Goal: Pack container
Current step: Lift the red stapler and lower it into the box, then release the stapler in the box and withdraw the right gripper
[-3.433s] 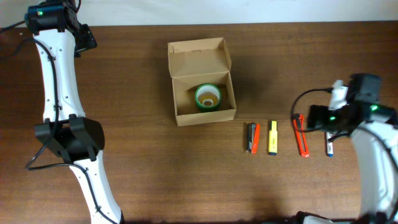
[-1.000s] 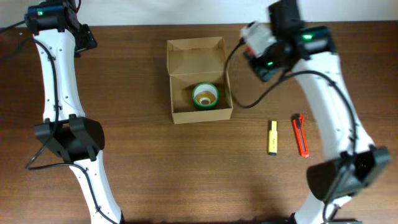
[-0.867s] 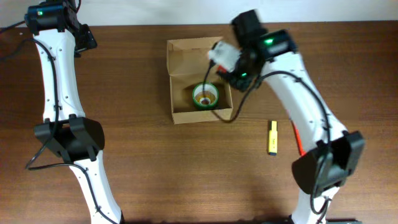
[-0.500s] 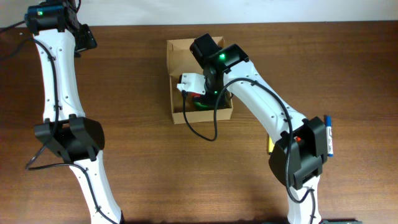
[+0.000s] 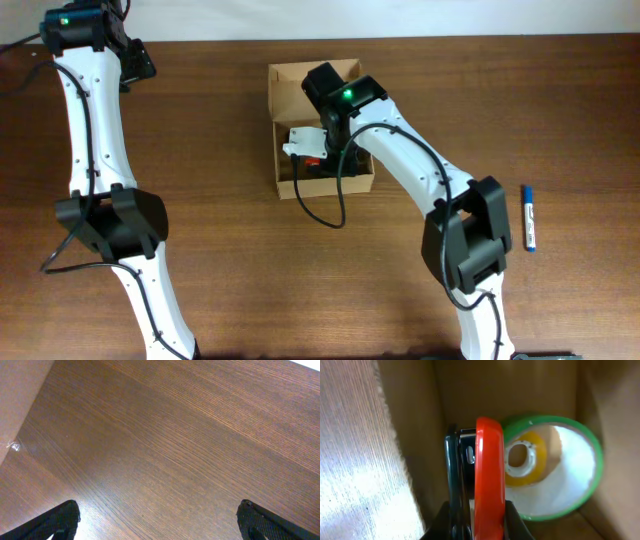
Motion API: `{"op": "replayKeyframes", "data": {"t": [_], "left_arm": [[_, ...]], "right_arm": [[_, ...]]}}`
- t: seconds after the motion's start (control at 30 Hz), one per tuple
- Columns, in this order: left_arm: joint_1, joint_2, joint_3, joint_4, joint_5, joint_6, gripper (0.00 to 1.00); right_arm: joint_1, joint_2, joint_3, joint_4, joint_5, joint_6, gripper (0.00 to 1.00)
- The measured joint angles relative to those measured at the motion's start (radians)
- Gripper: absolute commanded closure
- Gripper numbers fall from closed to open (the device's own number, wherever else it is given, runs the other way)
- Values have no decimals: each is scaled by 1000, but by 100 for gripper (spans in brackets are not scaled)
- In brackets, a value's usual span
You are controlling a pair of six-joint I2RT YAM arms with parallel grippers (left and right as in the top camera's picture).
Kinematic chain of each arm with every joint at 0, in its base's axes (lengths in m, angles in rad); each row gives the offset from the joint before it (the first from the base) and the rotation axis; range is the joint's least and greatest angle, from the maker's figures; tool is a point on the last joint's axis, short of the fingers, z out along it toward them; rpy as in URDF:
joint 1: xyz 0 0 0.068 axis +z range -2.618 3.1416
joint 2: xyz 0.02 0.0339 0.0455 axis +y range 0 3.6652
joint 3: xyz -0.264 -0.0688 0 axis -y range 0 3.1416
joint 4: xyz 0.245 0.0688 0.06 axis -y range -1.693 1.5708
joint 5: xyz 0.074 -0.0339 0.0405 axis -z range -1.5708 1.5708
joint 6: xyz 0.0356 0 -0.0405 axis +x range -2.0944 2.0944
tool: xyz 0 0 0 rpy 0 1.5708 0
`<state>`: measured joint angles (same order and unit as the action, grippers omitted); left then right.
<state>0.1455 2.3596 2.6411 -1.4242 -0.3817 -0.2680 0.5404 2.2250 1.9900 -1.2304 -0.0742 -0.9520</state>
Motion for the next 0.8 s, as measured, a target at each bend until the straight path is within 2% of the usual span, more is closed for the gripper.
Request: {"op": "replayKeyframes", "data": {"t": [0.4,0.53,0.63,0.7,0.8], "left_arm": [[0,0,0,0,0,0,0],[0,0,0,0,0,0,0],[0,0,0,0,0,0,0],[0,0,0,0,0,0,0],[0,0,0,0,0,0,0]], "right_arm": [[47,65,0,-37,-61,-2,96],[47,65,0,-33,-63,2,77],[47,65,0,-3,-54,27,76],[47,65,0,-1,-50,37,66],[47,65,0,12,-46,66,60]]}}
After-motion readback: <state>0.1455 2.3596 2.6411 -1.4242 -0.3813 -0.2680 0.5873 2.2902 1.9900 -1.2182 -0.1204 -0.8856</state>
